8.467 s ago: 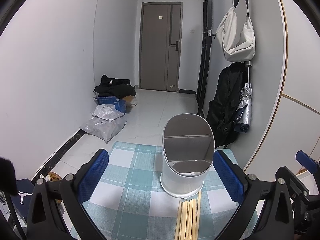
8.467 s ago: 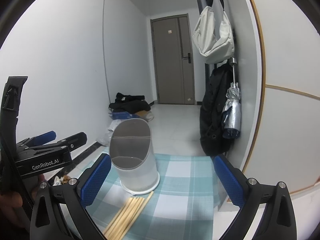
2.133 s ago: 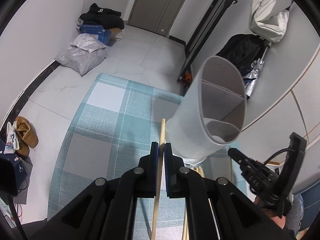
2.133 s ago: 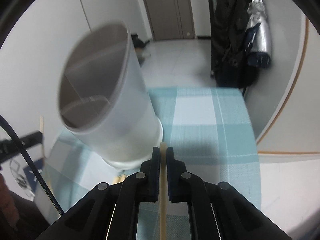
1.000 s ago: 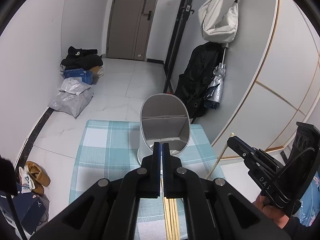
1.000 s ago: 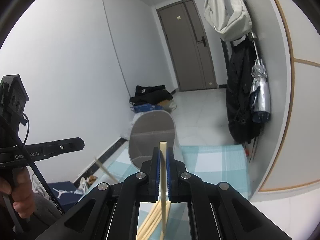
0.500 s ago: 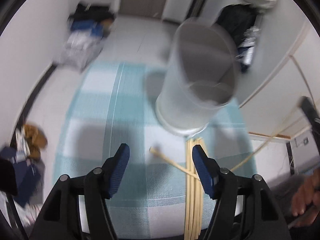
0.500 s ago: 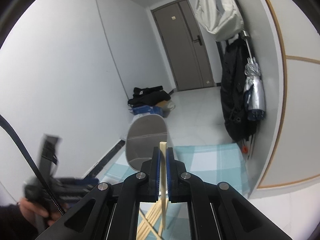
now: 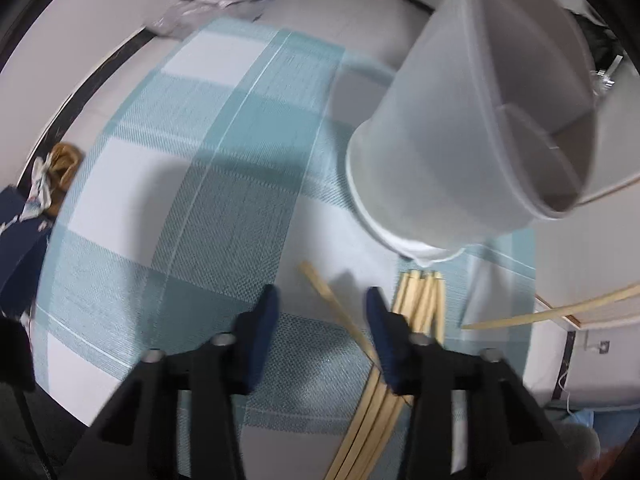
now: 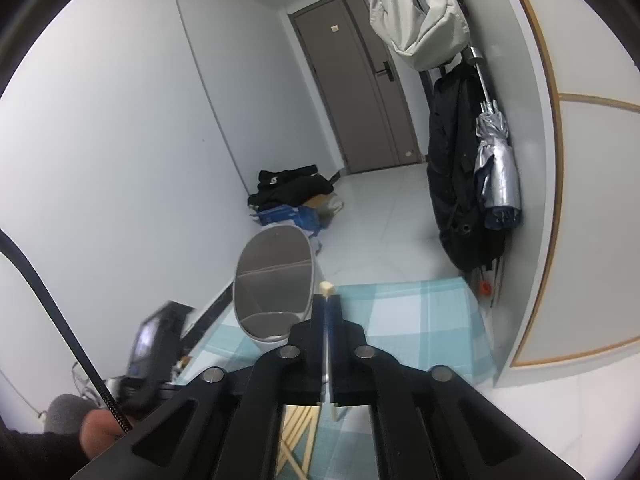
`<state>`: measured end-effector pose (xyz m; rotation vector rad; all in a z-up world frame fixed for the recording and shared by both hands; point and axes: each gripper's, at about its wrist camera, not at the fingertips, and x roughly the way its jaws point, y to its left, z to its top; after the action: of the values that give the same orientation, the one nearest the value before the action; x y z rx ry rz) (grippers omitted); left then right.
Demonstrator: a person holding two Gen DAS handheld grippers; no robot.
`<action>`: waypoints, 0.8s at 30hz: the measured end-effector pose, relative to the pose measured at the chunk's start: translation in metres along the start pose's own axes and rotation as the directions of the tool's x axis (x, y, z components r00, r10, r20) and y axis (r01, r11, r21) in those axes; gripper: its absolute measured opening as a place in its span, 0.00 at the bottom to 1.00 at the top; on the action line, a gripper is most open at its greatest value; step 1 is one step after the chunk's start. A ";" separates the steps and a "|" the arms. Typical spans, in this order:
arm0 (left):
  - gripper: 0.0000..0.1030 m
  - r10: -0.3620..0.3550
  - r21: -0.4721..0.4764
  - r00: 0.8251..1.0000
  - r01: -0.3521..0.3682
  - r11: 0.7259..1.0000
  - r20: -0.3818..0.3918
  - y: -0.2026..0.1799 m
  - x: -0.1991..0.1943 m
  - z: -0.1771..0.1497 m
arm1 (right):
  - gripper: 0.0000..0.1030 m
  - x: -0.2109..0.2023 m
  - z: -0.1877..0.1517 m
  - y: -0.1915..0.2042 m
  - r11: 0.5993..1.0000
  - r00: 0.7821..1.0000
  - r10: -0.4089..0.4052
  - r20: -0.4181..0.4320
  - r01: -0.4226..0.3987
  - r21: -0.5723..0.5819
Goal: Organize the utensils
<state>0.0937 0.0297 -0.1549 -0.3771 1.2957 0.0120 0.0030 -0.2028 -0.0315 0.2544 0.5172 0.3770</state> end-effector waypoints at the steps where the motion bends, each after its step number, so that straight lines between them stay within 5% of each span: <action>1: 0.27 0.020 -0.007 1.000 -0.020 1.000 -0.002 -0.001 0.003 -0.001 | 0.00 0.001 0.001 -0.001 1.000 1.000 -0.002 -0.001 0.002 0.000; 5: 0.09 0.048 -0.023 0.999 -0.047 0.999 0.022 -0.007 0.004 -0.001 | 0.00 0.003 0.000 -0.006 1.000 1.000 0.018 -0.019 -0.018 0.019; 8: 0.04 0.064 -0.053 0.997 -0.062 0.997 0.043 -0.005 0.004 0.001 | 0.00 0.007 -0.003 -0.010 0.998 0.998 0.041 -0.049 -0.038 0.047; 20: 0.02 0.018 -0.065 0.991 -0.010 0.998 0.133 0.015 -0.017 0.010 | 0.03 0.017 -0.015 -0.039 0.987 0.990 -0.034 -0.138 0.055 0.150; 24: 0.02 -0.033 -0.038 0.976 0.042 0.998 0.215 0.020 -0.042 0.009 | 0.20 0.030 -0.015 -0.061 0.968 0.974 -0.084 -0.209 0.130 0.215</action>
<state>0.0861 0.0593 -0.1184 -0.4251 1.0758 0.0473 0.0364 -0.2433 -0.0771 0.4115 0.7700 0.2372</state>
